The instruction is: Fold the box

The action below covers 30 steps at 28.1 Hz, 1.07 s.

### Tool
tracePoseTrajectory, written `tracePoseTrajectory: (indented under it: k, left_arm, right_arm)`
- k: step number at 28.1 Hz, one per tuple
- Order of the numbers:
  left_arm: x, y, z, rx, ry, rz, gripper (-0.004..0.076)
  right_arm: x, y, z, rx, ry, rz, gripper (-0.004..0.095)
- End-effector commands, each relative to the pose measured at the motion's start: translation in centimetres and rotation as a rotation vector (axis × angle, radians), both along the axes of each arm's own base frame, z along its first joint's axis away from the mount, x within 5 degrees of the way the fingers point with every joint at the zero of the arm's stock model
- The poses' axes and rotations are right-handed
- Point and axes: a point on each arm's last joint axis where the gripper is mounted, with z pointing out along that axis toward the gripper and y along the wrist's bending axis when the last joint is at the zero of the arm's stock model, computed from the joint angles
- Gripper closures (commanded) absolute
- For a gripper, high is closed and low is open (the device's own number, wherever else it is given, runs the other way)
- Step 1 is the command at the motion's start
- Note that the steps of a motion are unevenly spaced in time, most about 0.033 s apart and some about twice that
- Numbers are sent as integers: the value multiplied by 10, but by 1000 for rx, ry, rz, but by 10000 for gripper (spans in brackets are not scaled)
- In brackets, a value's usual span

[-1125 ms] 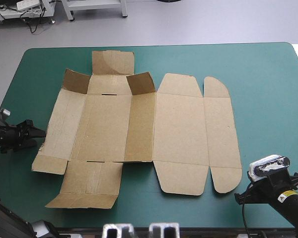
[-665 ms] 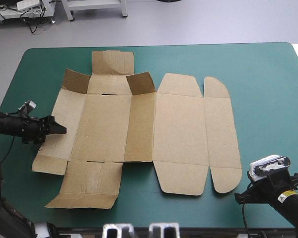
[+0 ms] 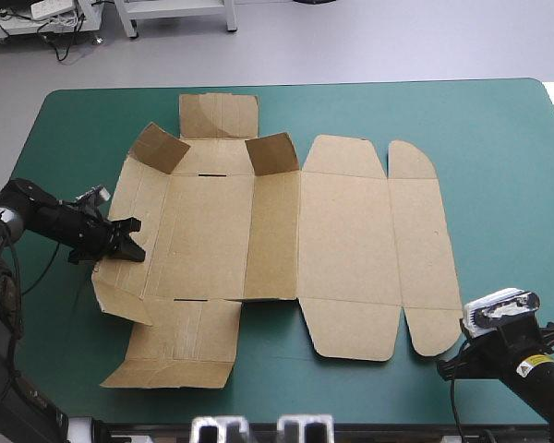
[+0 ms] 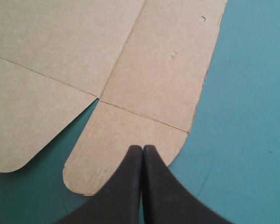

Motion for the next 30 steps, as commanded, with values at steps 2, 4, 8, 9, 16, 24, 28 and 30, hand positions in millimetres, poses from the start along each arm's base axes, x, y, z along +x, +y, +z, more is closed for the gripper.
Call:
tracePoseTrajectory:
  k: [2, 4, 8, 9, 16, 24, 28, 30]
  left_arm:
    - [-9, -11, 8, -46, 45, -105, 732]
    - [-7, -13, 12, -78, 2, -114, 732]
    - [-6, -25, 37, -136, -173, -171, 732]
    - [-8, -27, 44, -122, -209, -207, 732]
    - [-8, -62, 109, -36, -478, -411, 731]
    - [-5, -120, 193, 87, -856, -749, 729]
    - [-5, -137, 217, 276, -896, -832, 728]
    - [-8, -146, 226, 380, -955, -959, 729]
  right_arm:
    - [4, 0, 11, 14, -67, -7, 932]
    - [4, 0, 11, 14, -67, -7, 932]
    - [4, 0, 11, 10, -67, -5, 932]
    - [4, 0, 11, 5, -67, 0, 932]
    - [5, 2, 16, 12, -99, 15, 932]
    - [4, 2, 36, 3, -167, 25, 932]
    - [4, 2, 39, 0, -174, 28, 932]
    - [4, 2, 40, 1, -187, 24, 932]
